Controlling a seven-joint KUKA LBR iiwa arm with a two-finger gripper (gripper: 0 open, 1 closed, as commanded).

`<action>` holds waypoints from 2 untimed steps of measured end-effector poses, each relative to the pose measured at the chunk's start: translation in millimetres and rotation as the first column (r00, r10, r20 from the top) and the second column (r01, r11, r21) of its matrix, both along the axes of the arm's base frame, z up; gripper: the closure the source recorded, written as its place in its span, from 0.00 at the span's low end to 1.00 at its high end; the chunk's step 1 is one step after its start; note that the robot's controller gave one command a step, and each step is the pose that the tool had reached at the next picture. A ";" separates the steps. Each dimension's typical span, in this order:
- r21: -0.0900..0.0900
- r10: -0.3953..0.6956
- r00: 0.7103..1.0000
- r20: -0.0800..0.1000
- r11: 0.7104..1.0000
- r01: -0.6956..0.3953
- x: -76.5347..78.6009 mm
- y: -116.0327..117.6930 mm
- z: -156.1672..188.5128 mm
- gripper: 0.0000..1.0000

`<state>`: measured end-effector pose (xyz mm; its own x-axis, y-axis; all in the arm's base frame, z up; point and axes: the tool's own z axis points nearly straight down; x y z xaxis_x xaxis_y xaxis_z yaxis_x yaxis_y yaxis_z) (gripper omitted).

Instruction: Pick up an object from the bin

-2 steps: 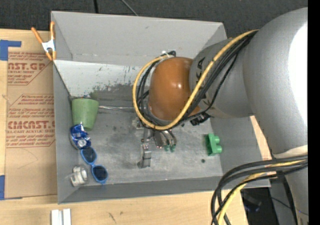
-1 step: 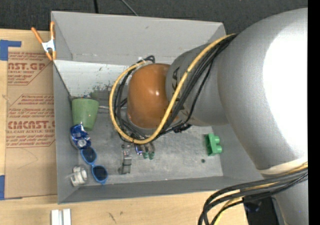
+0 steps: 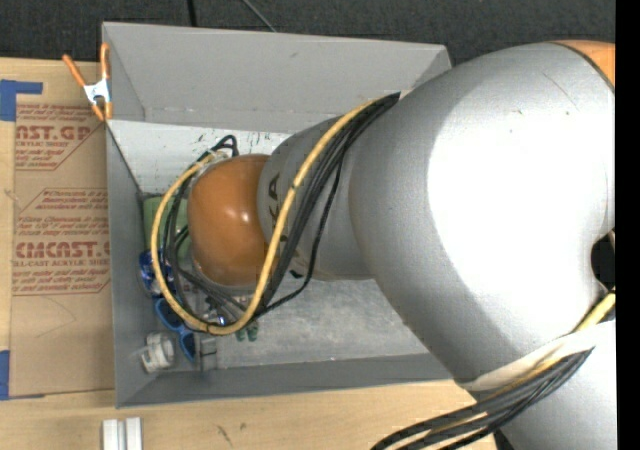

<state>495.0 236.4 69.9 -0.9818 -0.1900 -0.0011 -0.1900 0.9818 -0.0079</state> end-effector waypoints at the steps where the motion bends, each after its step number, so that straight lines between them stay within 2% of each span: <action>1: 0.005 0.001 1.000 0.001 1.000 -0.001 0.4 1.3 1.6 1.00; 2: 0.010 0.091 0.996 0.007 0.996 -0.091 5.1 -9.0 187.9 1.00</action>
Offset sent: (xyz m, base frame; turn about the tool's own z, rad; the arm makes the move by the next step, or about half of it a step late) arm 0.0000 0.0000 0.0000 0.0000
